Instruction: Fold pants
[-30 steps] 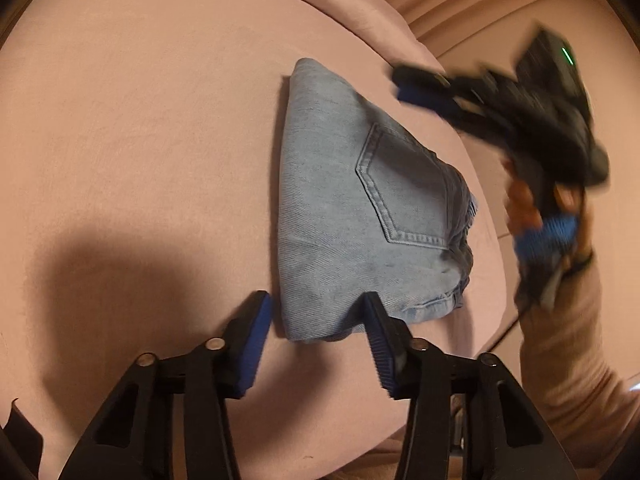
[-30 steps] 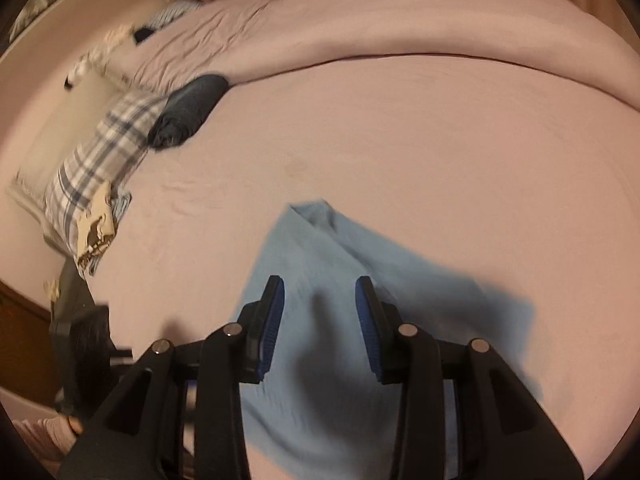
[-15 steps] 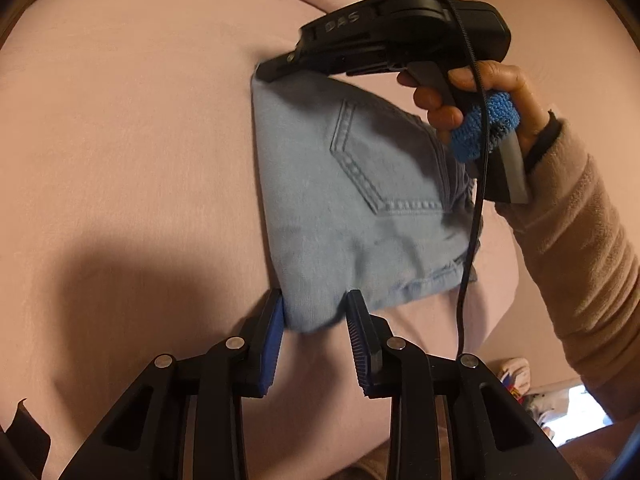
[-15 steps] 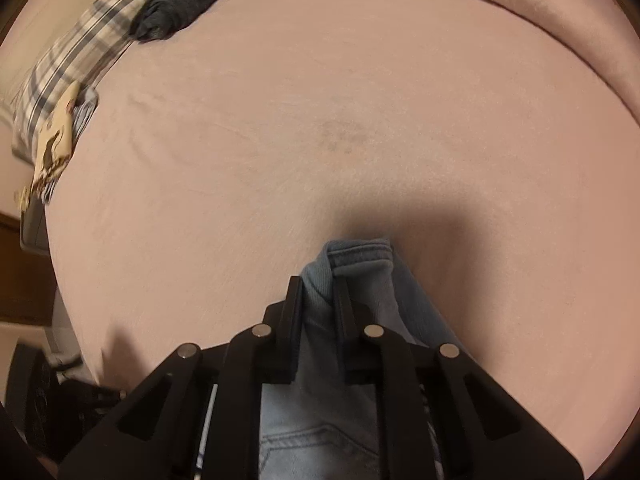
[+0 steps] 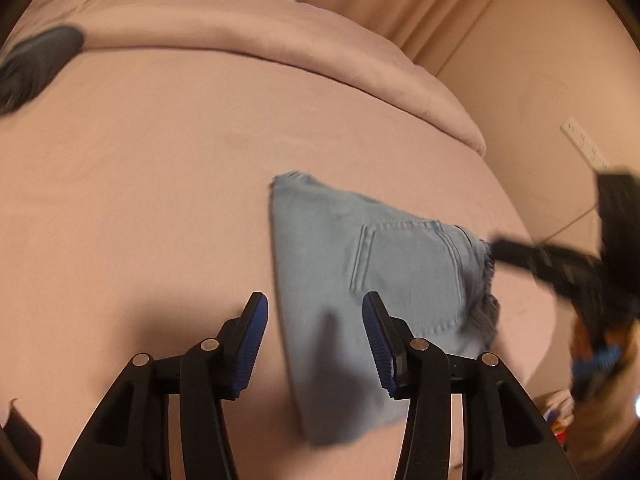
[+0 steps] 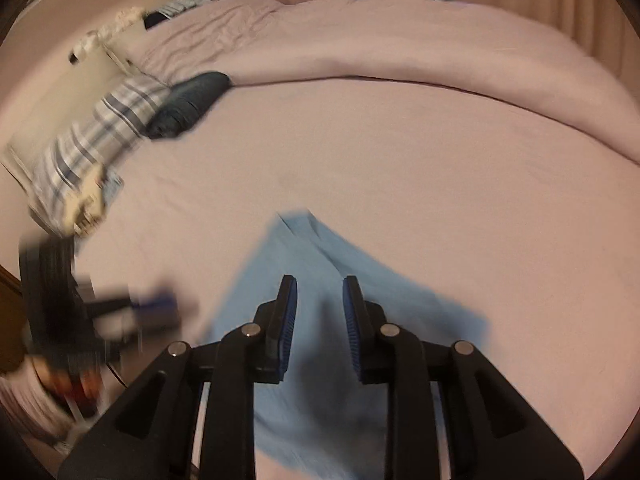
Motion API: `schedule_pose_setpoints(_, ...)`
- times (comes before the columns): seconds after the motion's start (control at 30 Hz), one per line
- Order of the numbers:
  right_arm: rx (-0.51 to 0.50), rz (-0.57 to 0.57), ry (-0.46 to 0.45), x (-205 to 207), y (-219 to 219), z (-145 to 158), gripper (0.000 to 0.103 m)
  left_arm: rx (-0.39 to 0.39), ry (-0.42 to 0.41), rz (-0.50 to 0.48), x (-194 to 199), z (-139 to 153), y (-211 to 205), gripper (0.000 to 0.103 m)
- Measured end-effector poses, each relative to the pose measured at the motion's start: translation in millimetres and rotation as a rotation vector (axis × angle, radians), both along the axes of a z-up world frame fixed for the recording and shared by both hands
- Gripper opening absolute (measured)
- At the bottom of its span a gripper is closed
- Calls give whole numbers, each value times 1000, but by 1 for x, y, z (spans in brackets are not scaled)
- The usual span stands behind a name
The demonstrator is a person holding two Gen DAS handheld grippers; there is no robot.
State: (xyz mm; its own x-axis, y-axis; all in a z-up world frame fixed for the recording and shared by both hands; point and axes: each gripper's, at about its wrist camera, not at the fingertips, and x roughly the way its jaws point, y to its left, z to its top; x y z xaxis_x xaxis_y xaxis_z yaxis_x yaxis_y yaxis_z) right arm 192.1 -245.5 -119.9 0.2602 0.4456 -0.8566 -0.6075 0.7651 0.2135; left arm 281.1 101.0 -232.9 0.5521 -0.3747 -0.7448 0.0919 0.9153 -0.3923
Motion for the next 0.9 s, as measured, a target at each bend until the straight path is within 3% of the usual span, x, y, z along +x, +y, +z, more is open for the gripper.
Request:
schedule_pose_setpoints(0.17,-72,-36,3,-33,-41,-23,24,108,16,-24,20,-17,-17,48)
schedule_pose_setpoints(0.23,-103,-34,33,-43,-47,-44,20,152,54,-27,32,-31,-21,48)
schedule_pose_setpoints(0.3,-107,-44,54,-50,-49,-62,19,149,102,-28,42,-42,-20,49)
schedule_pose_setpoints(0.43,-114,-59,38,-51,-44,-67,19,130,168,-56,61,-44,-13,50)
schedule_pose_setpoints(0.6,-33,-93,48,-50,-55,-62,19,109,148,-20,56,-32,-1,50)
schedule_pose_setpoints(0.63,-15,-105,52,-53,-59,-57,21,110,129,-3,51,-26,6,51)
schedule_pose_setpoints(0.7,73,-128,69,-59,-72,-45,40,56,108,-1,40,-18,19,51)
schedule_pose_setpoints(0.73,105,-141,72,-62,-79,-41,54,18,102,-1,34,-15,28,53)
schedule_pose_setpoints(0.8,145,-172,85,-64,-90,-39,59,-22,97,5,26,-12,38,60)
schedule_pose_setpoints(0.9,176,-275,138,-54,-114,-53,61,-53,107,8,18,-12,48,60)
